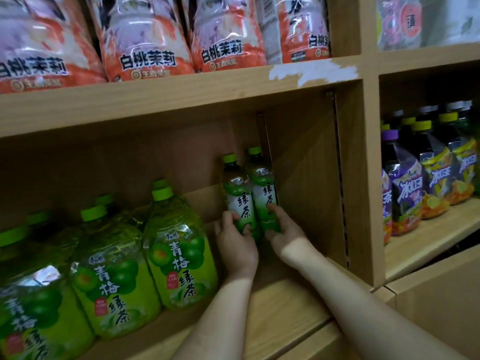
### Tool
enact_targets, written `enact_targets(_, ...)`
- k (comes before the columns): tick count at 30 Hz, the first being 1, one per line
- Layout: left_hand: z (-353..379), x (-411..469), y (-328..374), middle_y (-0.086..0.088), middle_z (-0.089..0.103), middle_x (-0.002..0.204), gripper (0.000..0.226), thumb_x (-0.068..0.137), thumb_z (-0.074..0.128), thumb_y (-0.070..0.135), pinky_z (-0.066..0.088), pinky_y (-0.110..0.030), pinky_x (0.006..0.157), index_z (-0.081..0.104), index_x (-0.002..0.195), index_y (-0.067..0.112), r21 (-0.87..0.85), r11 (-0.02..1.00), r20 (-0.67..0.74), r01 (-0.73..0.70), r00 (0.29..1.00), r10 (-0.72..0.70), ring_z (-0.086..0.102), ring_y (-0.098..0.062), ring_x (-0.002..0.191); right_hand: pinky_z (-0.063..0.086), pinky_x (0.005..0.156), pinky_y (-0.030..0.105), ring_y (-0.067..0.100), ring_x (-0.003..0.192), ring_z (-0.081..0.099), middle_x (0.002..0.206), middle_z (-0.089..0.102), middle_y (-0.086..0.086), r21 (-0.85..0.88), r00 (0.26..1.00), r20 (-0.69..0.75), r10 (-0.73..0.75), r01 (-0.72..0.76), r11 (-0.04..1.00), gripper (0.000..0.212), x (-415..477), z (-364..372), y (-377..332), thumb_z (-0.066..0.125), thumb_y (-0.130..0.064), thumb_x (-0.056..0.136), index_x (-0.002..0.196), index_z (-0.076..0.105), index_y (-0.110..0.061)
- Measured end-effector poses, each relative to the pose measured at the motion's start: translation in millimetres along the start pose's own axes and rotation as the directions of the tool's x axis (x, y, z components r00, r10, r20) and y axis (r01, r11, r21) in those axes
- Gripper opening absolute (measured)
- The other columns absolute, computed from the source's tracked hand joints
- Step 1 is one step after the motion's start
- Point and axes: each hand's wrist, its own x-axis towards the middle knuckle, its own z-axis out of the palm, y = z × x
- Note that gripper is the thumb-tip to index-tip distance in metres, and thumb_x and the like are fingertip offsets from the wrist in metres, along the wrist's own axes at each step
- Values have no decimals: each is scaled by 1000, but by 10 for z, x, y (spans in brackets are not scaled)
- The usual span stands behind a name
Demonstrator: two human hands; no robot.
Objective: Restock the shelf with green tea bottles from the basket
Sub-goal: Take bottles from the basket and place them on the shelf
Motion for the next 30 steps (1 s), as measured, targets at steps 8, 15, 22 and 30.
enact_targets(8, 49, 78, -85, -8, 61, 118, 39, 84, 61, 5, 51, -39, 90, 57, 121, 20, 62, 998, 24, 4, 1000, -5, 59, -26, 108, 11, 119, 32, 16, 146, 10, 159, 12, -3, -31, 1000, -22, 3, -3, 1000, 71, 270, 87, 110, 39, 8, 88, 150, 22, -23)
enact_targets(15, 3, 46, -26, -8, 62, 124, 41, 86, 59, 9, 48, -37, 95, 58, 126, 15, 64, 998, 40, -11, 999, 9, 58, -25, 113, 6, 116, 28, 14, 147, 3, 160, -1, -7, -144, 996, 91, 21, -7, 990, 73, 233, 92, 111, 42, -1, 92, 151, 10, -27)
enact_targets(22, -67, -52, 119, -7, 41, 145, 48, 90, 56, 10, 36, -31, 106, 48, 137, 17, 193, 981, 141, -25, 990, -2, 47, -23, 127, 12, 119, 31, 16, 147, 9, 160, 6, -5, -151, 984, 163, 68, -43, 988, 78, 119, 86, 15, 43, -3, 92, 151, 2, -31)
enact_targets(30, -168, -17, 260, -8, 44, 136, 45, 87, 61, 14, 38, -30, 100, 54, 131, 16, 64, 997, 118, -30, 993, 22, 52, -27, 118, 36, 92, 19, 15, 119, 50, 134, 52, 5, -91, 985, -155, -81, 68, 994, 63, -266, -268, -144, 60, -13, 90, 145, 30, -20)
